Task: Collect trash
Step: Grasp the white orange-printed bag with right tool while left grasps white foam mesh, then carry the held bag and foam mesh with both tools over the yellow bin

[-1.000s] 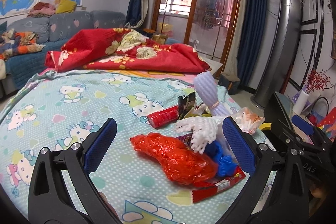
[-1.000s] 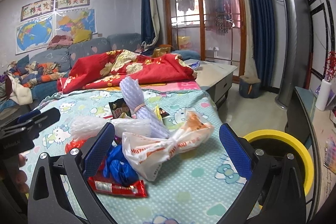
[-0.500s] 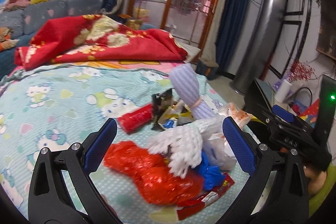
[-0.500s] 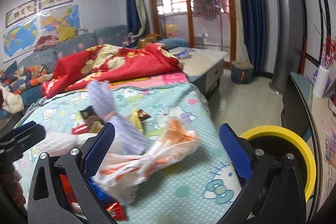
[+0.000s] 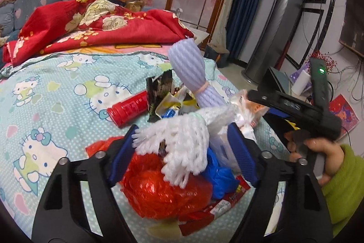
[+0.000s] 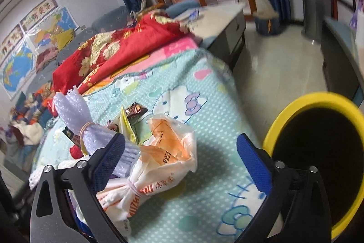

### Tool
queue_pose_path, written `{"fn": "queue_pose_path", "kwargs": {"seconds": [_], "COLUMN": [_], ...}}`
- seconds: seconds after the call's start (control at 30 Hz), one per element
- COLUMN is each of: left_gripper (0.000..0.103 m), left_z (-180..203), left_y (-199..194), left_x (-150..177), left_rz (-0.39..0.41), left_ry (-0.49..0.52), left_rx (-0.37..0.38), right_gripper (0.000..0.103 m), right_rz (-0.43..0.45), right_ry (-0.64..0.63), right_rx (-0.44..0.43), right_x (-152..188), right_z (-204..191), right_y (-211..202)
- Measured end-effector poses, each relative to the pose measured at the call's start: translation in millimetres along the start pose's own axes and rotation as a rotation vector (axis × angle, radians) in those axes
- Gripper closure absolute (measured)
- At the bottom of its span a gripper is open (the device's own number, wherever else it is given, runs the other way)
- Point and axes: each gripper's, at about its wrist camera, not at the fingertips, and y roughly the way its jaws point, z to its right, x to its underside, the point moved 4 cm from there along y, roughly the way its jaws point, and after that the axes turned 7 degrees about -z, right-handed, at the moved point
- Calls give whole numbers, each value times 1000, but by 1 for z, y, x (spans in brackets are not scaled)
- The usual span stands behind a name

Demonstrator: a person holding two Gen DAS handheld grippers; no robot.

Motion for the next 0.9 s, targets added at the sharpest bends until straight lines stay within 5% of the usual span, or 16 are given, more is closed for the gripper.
{"fn": "queue_pose_path", "kwargs": {"seconds": [0.17, 0.33, 0.9], "left_gripper": [59, 81, 87], "left_z": [2, -1, 27], "left_y": [-2, -4, -33], "left_x": [4, 7, -12], "left_rz": [-10, -16, 62], "left_ry": [20, 12, 60], "left_rx": [-16, -12, 45], "right_gripper": [45, 60, 66], "right_rz": [-84, -66, 131], "right_ry": [54, 56, -11], "right_rx": [-64, -110, 3], "right_x": [8, 10, 0], "right_z": [2, -3, 9], "right_y": [16, 6, -71]}}
